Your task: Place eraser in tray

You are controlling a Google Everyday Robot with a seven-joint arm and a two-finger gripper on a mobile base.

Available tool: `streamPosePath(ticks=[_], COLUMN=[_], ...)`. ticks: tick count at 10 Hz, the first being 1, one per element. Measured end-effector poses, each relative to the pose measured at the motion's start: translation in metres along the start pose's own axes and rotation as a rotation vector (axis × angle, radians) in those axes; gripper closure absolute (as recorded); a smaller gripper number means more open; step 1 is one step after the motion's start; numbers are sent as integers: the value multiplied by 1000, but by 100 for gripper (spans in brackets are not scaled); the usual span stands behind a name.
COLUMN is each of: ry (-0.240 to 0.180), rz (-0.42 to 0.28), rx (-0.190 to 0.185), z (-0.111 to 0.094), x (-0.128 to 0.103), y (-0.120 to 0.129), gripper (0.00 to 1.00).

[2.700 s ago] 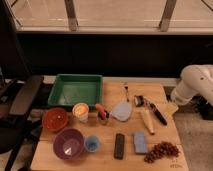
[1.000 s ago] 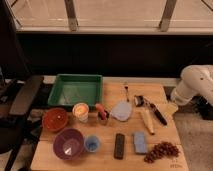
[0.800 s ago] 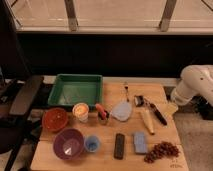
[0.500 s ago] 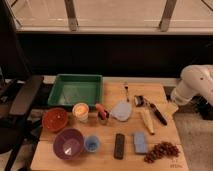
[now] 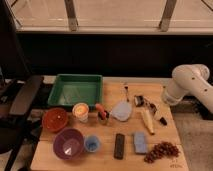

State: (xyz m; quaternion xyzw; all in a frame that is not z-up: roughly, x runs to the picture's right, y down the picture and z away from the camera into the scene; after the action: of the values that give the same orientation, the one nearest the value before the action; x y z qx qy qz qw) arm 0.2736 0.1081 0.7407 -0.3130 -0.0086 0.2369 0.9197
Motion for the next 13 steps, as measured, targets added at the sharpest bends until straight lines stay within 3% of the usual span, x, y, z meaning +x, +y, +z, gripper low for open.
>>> streamPosePath(ticks=[1,2,4,5,7,9,13], ry=[-8,-30,-60,-88,-126,-144,-144], rz=[-63,-216,-410,-548,-725,-809,-827], rx=[-10,-26,-47,-70,-111,-129,-131], z=[3,7,10,12,17,19,20], x=[-16,-35,-45,-50,-53,-53,-55], y=[13,39,68,93,136,157,157], gripper=[22,22,22,22,22,22,22])
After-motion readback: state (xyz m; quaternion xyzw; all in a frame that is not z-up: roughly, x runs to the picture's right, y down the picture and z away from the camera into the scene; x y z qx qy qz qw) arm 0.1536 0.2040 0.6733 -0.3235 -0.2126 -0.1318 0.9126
